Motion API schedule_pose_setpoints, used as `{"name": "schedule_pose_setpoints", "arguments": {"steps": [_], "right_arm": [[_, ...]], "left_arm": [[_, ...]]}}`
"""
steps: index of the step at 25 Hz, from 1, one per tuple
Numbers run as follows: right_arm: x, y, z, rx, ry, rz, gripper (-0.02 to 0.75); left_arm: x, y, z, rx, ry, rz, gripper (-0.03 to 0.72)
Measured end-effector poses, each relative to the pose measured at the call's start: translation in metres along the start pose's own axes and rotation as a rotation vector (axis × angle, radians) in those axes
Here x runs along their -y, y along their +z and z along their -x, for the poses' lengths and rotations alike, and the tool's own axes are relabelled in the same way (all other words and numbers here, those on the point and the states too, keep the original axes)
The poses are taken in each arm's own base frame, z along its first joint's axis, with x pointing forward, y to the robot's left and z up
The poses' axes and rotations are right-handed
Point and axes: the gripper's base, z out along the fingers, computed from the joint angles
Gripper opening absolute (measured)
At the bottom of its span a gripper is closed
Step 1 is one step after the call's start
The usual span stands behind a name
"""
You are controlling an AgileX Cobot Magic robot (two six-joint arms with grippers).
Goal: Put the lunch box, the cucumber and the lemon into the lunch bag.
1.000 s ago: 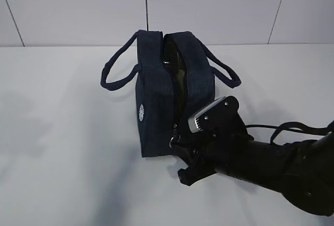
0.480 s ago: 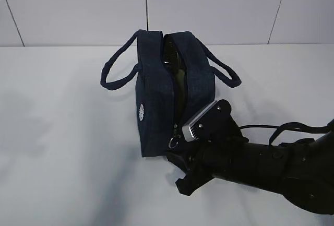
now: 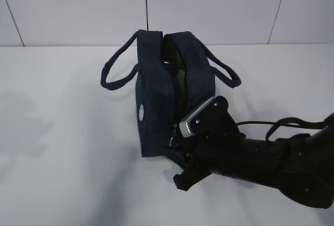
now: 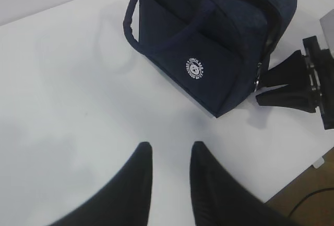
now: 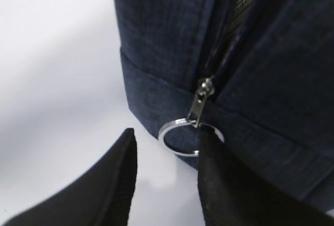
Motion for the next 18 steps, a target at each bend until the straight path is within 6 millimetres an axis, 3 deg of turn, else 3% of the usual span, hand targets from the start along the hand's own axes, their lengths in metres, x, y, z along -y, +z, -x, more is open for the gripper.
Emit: {"name": "schedule_pose_setpoints", "arguments": {"steps": [18], "right_arm": [[0.004, 0.007, -0.004, -0.103, -0.004, -0.02, 0.295]], "left_arm": [[0.0, 0.0, 0.0, 0.0, 0.0, 0.0, 0.166]]}}
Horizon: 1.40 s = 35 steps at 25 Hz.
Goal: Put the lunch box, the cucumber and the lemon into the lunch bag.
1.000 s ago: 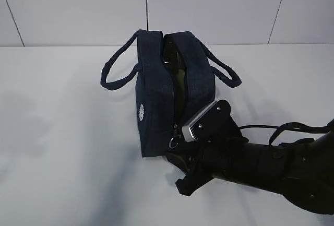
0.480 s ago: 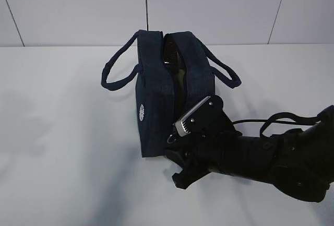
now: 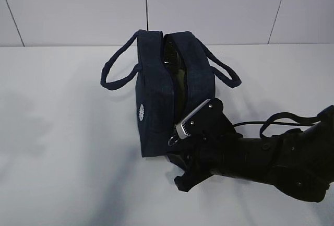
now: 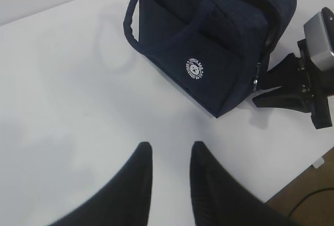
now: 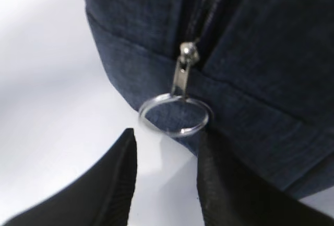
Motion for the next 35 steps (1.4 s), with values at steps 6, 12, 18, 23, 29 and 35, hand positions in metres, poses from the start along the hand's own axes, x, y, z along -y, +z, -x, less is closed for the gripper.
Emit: {"name": "schedule_pose_setpoints", "arguments": {"steps": [6, 12, 18, 23, 29, 35], "right_arm": [[0.0, 0.0, 0.003, 0.031, 0.002, 0.005, 0.295], [0.001, 0.0, 0.004, 0.05, 0.026, -0.009, 0.295], [0.003, 0.0, 0.007, 0.077, 0.051, -0.027, 0.295], [0.003, 0.0, 0.01, 0.115, 0.053, -0.025, 0.295], [0.003, 0.0, 0.011, 0.121, 0.051, -0.025, 0.295], [0.005, -0.001, 0.011, 0.129, 0.087, -0.049, 0.295]], "left_arm": [[0.0, 0.0, 0.0, 0.0, 0.0, 0.0, 0.166], [0.0, 0.0, 0.0, 0.0, 0.0, 0.0, 0.166], [0.0, 0.0, 0.0, 0.0, 0.0, 0.0, 0.166], [0.0, 0.0, 0.0, 0.0, 0.0, 0.0, 0.166], [0.0, 0.0, 0.0, 0.0, 0.0, 0.0, 0.166], [0.0, 0.0, 0.0, 0.0, 0.003, 0.002, 0.166]]}}
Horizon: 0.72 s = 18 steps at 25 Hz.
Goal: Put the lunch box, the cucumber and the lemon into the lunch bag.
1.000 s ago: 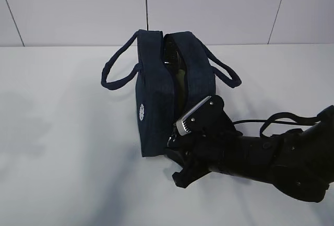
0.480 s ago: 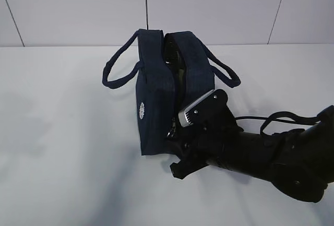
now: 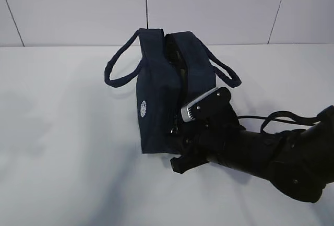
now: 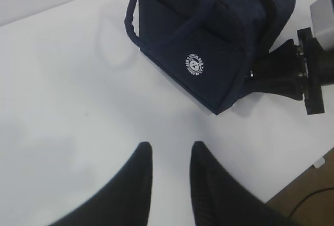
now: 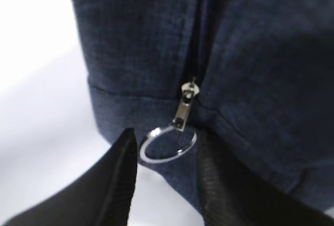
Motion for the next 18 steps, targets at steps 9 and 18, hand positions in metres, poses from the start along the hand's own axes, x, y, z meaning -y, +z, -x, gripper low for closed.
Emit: {"name": "schedule_pose_setpoints", "arguments": {"steps": [9, 18], "right_arm": [[0.0027, 0.0, 0.0005, 0.006, 0.039, -0.03, 0.296], [0.003, -0.0001, 0.0007, 0.009, 0.042, -0.032, 0.242]], "left_arm": [[-0.0004, 0.0, 0.0, 0.0, 0.007, 0.004, 0.169], [-0.0014, 0.0, 0.0002, 0.001, 0.026, 0.015, 0.174]]}}
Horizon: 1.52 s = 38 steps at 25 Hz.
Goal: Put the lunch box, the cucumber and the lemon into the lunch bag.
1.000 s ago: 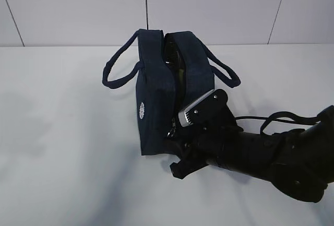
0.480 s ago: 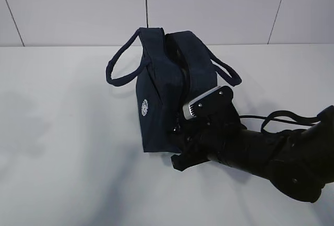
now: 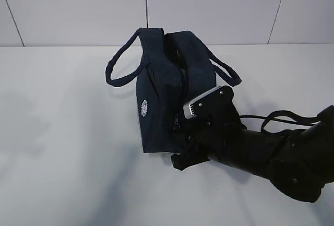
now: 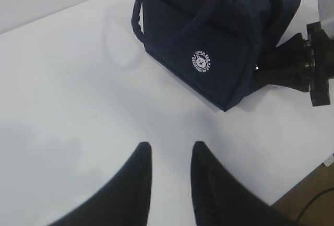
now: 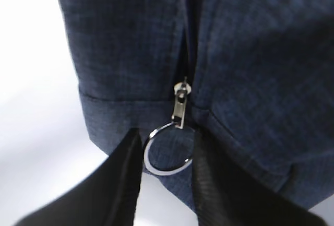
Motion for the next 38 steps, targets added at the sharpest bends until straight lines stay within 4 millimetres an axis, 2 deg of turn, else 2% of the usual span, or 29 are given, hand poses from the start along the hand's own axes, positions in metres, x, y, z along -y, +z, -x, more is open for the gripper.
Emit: {"name": "schedule_pose_setpoints", "arguments": {"steps": [13, 20, 25, 31, 38], "right_arm": [[0.0, 0.0, 0.0, 0.002, 0.0, 0.0, 0.235], [0.0, 0.002, -0.001, 0.019, -0.033, 0.004, 0.278], [0.0, 0.006, -0.008, 0.022, -0.046, 0.008, 0.279], [0.0, 0.009, -0.005, 0.098, -0.036, 0.008, 0.279], [0.003, 0.011, -0.008, 0.103, -0.009, -0.018, 0.269]], "left_arm": [[0.0, 0.0, 0.0, 0.0, 0.003, 0.002, 0.174], [-0.001, 0.0, 0.0, 0.001, 0.016, 0.01, 0.179], [-0.001, 0.0, 0.0, 0.001, 0.019, 0.011, 0.181], [-0.001, 0.0, 0.0, 0.001, 0.019, 0.011, 0.183], [-0.001, 0.0, 0.0, 0.001, 0.021, 0.012, 0.184]]}}
